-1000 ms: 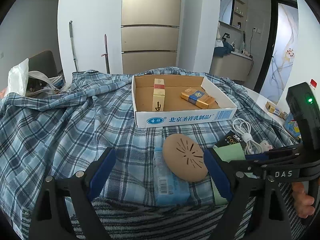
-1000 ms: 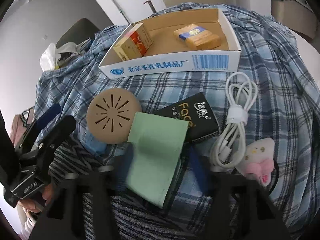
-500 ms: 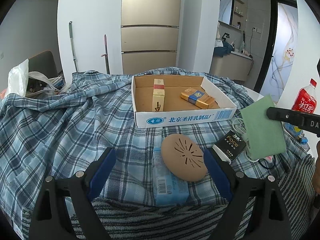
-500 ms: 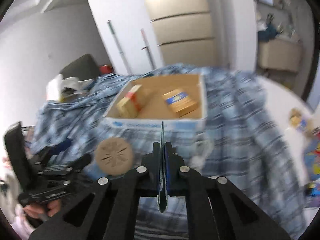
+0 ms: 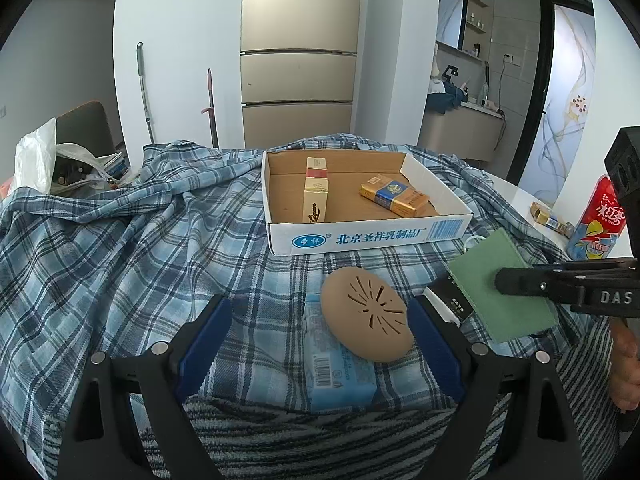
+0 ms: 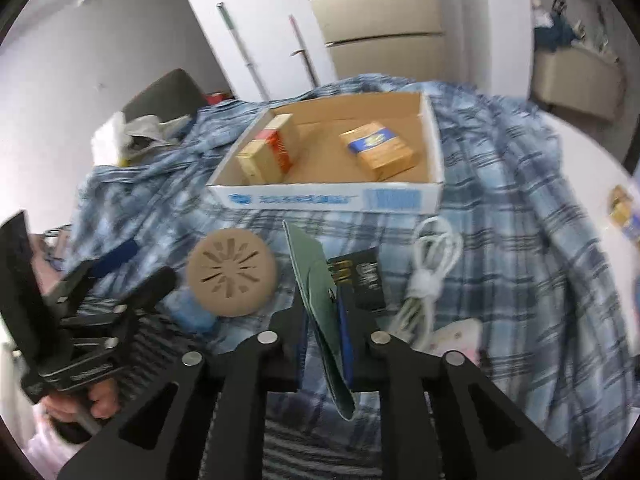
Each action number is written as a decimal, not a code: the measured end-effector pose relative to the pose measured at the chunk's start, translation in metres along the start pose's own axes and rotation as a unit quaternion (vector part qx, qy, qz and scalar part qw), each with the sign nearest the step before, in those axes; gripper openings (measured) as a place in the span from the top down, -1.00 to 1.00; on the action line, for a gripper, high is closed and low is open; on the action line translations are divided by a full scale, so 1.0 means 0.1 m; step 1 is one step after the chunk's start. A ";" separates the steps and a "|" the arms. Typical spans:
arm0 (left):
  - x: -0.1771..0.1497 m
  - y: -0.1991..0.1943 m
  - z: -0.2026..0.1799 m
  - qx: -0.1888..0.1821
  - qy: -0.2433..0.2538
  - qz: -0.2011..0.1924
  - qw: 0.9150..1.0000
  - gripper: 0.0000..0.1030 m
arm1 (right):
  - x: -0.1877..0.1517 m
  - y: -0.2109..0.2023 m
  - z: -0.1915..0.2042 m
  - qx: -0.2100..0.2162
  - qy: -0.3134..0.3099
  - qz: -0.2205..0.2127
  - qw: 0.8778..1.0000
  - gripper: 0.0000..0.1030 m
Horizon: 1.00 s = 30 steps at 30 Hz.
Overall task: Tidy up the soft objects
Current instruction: 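Lift the green notepad off the shirt with the right gripper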
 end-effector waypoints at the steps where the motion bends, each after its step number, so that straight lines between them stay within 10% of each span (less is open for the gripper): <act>1: 0.00 0.00 0.01 0.000 0.000 0.000 1.000 -0.76 | -0.01 0.02 0.03 0.002 0.000 0.002 1.000 0.56; 3: 0.00 0.00 0.00 0.000 0.000 0.000 1.000 -0.76 | -0.02 0.03 0.04 -0.006 -0.007 0.001 1.000 -0.32; 4: 0.00 0.00 0.00 0.000 0.000 0.000 1.000 -0.76 | -0.01 0.02 0.06 -0.006 -0.011 -0.007 1.000 -0.44; 10: 0.00 -0.01 0.00 0.000 -0.002 -0.002 1.000 -0.76 | -0.03 0.00 0.07 -0.041 -0.041 0.003 0.998 -0.48; 20: 0.01 -0.02 0.00 -0.001 -0.002 -0.003 1.000 -0.76 | -0.48 0.44 0.24 -0.068 -0.166 0.147 0.973 -0.56; 30: 0.00 -0.01 0.00 -0.001 -0.002 -0.003 1.000 -0.76 | -0.46 0.45 0.05 -0.103 -0.136 0.144 0.975 -0.35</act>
Point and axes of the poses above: each gripper's, at about its wrist camera, not at the fingertips, and y roughly the way its jaws point, z to its left, x to its top, the point moved 8 cm from there along y, roughly the way its jaws point, and after that the axes turned 11 degrees about x, right-handed, at the moved point
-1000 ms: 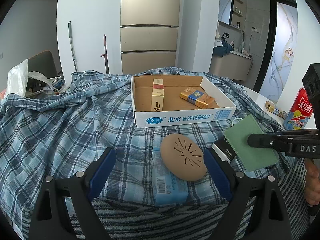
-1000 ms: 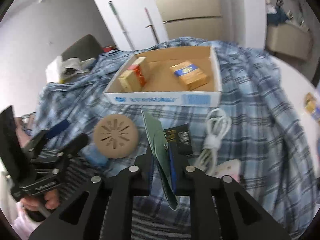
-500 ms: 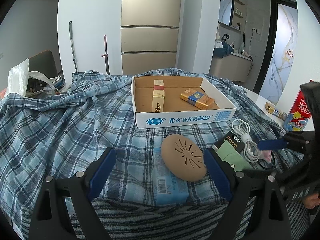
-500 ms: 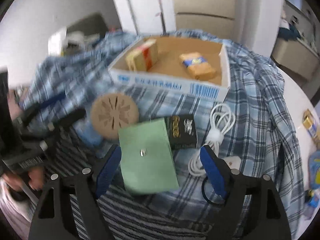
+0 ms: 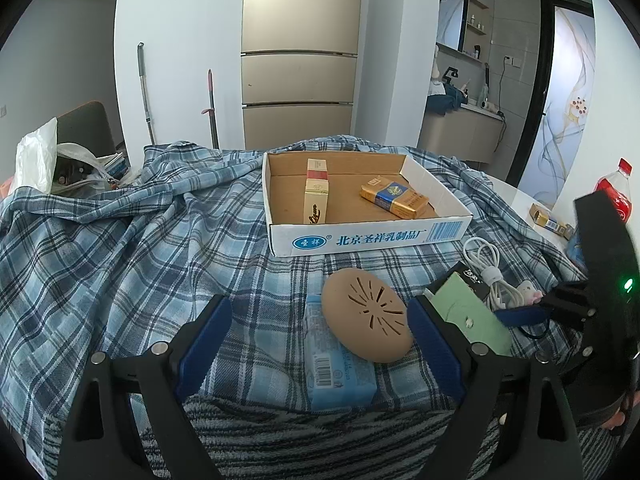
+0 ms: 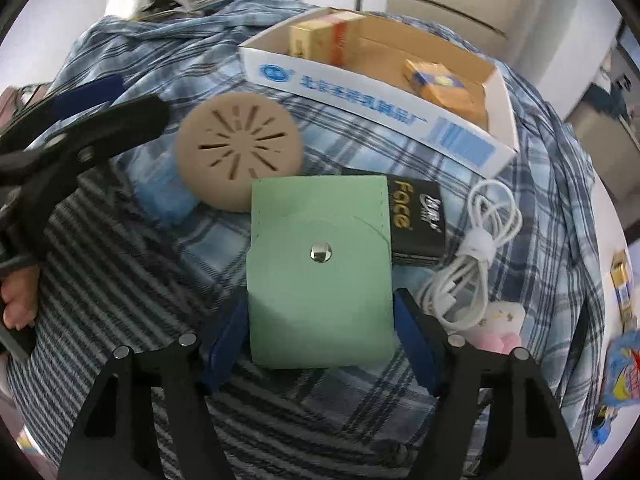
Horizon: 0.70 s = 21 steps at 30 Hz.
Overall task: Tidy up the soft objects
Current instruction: 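Lift the green notepad off the shirt with the right gripper, then raise the held green notepad higher above the shirt with the right gripper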
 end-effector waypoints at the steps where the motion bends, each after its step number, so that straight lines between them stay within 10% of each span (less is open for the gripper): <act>1: 0.00 0.00 0.00 0.000 0.000 0.001 1.000 -0.76 | 0.03 -0.04 -0.01 0.000 0.001 -0.009 1.000 -0.34; 10: -0.01 0.01 -0.01 0.000 0.001 0.002 1.000 -0.76 | 0.15 -0.24 -0.53 -0.012 0.116 -0.070 0.991 -0.34; 21: -0.03 0.02 0.00 -0.002 0.000 0.006 1.000 -0.76 | 0.14 -0.19 -0.47 -0.012 0.097 -0.046 0.994 -0.44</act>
Point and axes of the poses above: each gripper's, at about its wrist camera, not at the fingertips, and y roughly the way its jaws point, z to its left, x to its top, the point moved 8 cm from there along y, roughly the way its jaws point, and after that the axes turned 11 degrees about x, right-handed, at the moved point
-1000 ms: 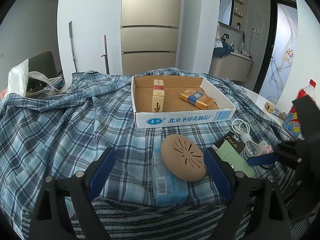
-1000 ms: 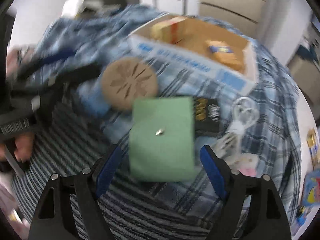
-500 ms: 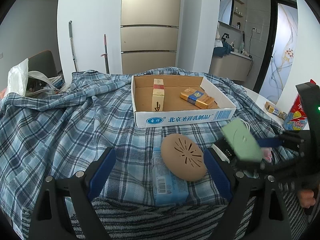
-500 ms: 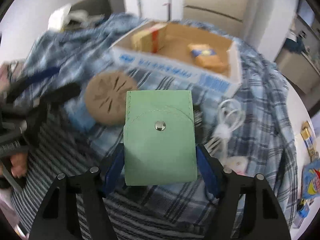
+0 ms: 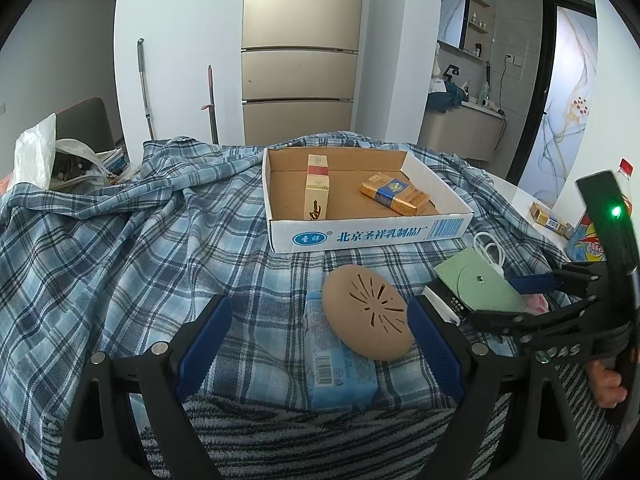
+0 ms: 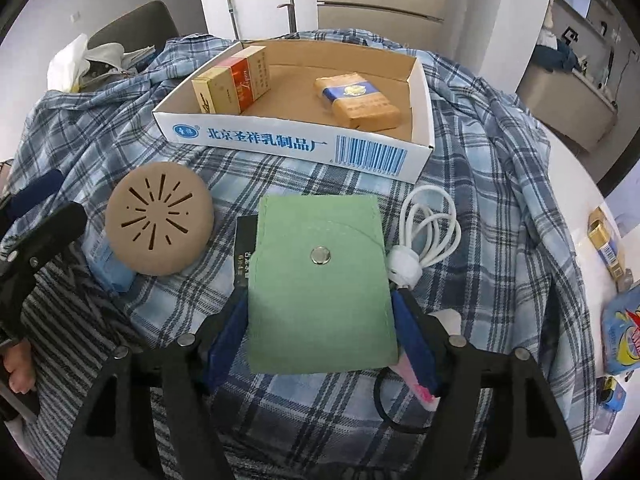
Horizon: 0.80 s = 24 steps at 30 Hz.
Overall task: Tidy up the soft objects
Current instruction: 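Raise the held green notepad higher above the shirt with the right gripper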
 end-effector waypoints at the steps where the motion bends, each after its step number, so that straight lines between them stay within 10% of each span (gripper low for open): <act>1: 0.00 0.00 0.00 0.000 0.000 0.000 1.000 -0.76 | 0.00 -0.02 -0.01 0.008 0.006 -0.003 1.000 -0.44; 14: 0.01 0.01 0.00 0.000 0.002 0.000 1.000 -0.76 | -0.07 -0.14 -0.01 0.095 0.051 0.023 0.994 -0.57; 24: 0.00 0.01 0.00 -0.001 0.001 0.002 1.000 -0.76 | -0.09 -0.09 -0.01 0.019 0.045 0.031 0.998 -0.57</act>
Point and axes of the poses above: each gripper's, at about its wrist camera, not at the fingertips, and y roughly the way its jaws point, z to its left, x to its top, the point moved 8 cm from there along y, roughly the way its jaws point, and after that the axes turned 11 degrees about x, right-handed, at the moved point
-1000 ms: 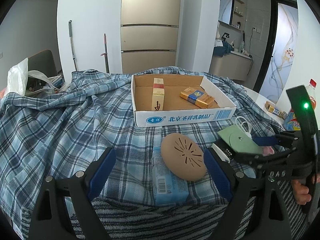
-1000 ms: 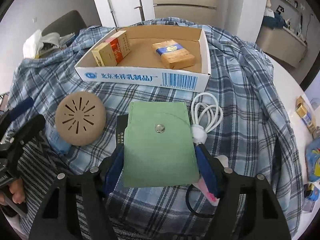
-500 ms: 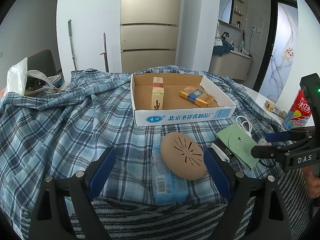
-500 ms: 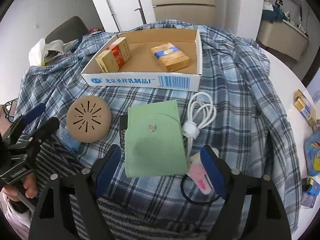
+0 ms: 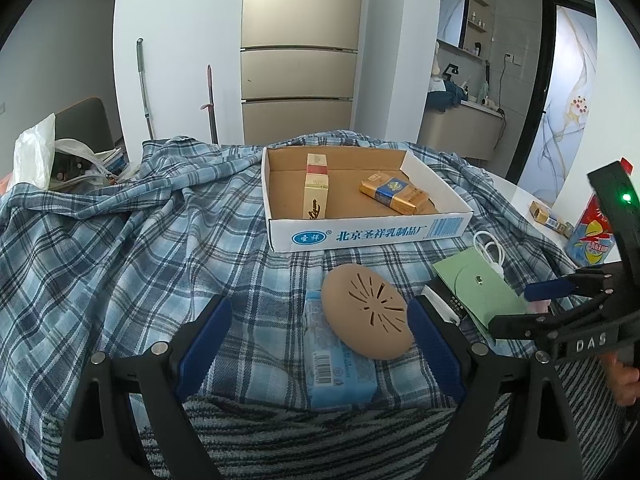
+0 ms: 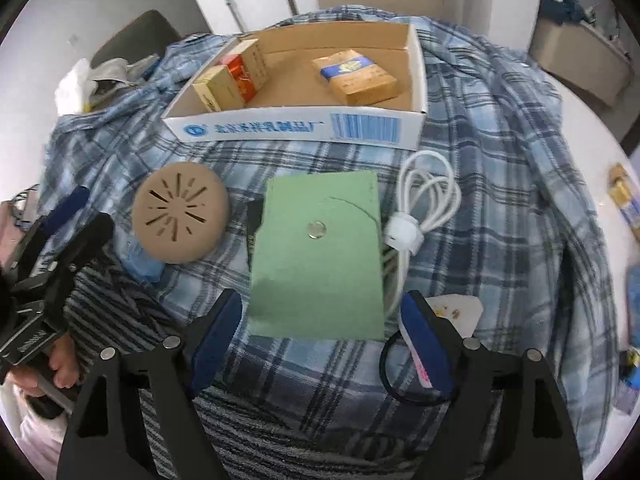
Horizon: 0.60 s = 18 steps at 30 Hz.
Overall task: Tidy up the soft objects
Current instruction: 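Raise the held green notepad higher above the shirt with the right gripper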
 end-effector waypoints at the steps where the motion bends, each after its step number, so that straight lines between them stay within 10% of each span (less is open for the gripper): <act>1: 0.00 0.00 0.00 0.000 0.000 0.000 1.000 -0.76 | 0.00 -0.02 0.02 -0.007 -0.001 -0.003 1.000 -0.57; 13: 0.00 0.00 0.00 0.001 0.000 -0.002 1.000 -0.76 | -0.04 0.17 0.01 -0.051 0.021 0.015 0.998 -0.35; 18: 0.01 0.00 0.02 0.000 -0.002 0.000 1.000 -0.76 | 0.06 -0.05 0.02 -0.054 0.014 -0.046 0.997 -0.34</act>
Point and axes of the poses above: each gripper's, at about its wrist camera, not at the fingertips, and y roughly the way its jaws point, z to its left, x to its top, the point moved 8 cm from there along y, roughly the way its jaws point, and after that the axes turned 11 degrees about x, right-handed, at the moved point
